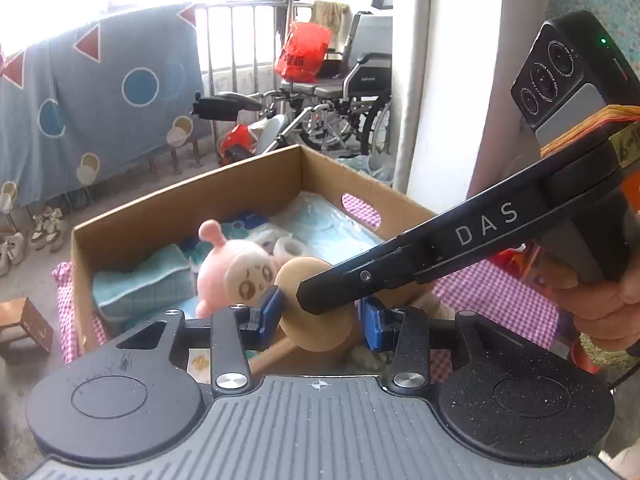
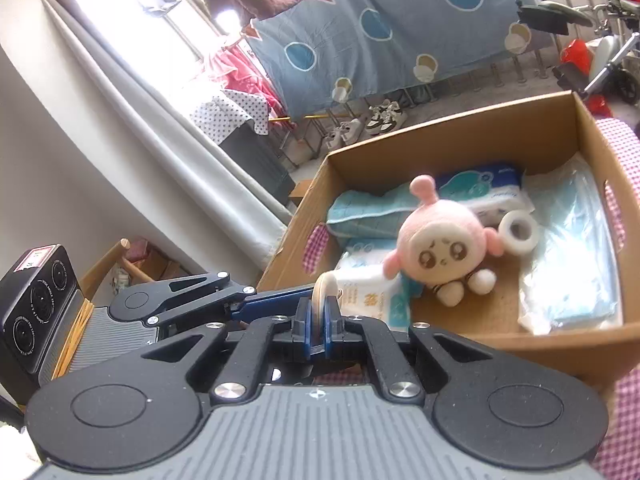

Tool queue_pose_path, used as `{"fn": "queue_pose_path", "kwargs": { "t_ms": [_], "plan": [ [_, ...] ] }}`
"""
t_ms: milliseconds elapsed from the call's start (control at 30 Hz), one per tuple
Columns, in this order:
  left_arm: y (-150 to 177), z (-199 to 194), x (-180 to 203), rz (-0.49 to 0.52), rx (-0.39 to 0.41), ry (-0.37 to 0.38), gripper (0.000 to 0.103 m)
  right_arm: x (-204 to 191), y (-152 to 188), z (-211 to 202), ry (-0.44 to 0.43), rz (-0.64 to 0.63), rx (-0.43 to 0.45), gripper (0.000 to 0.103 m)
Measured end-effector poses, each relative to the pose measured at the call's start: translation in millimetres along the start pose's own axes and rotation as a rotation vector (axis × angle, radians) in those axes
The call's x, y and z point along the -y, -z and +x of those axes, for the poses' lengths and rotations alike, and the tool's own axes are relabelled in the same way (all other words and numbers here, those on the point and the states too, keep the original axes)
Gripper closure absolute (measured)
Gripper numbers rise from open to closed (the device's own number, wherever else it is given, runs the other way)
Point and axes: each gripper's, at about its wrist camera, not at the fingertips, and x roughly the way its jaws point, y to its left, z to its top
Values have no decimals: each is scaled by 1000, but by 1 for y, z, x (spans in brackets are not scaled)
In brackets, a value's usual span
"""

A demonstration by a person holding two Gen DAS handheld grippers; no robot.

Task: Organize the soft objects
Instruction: 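Carry the sponge into the box and open the right gripper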

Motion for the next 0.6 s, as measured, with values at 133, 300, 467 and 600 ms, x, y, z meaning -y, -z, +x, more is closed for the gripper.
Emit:
{"fn": "queue_pose_path", "kwargs": {
  "t_ms": [133,300,467,600],
  "plan": [
    [-30,44,-4,-30,-29,26,43,44,-35,13,31,70,-49,97],
    [-28,73,-19,-106,-73,9,29,99,-57,50,85,154,-164,97],
    [-19,69,-35,-147,-72,-17,22,138,-63,93,145,209,-306,97],
    [-13,62,-48,-180,-61,-27,17,155,-62,118,213,210,-387,97]
  ]
}}
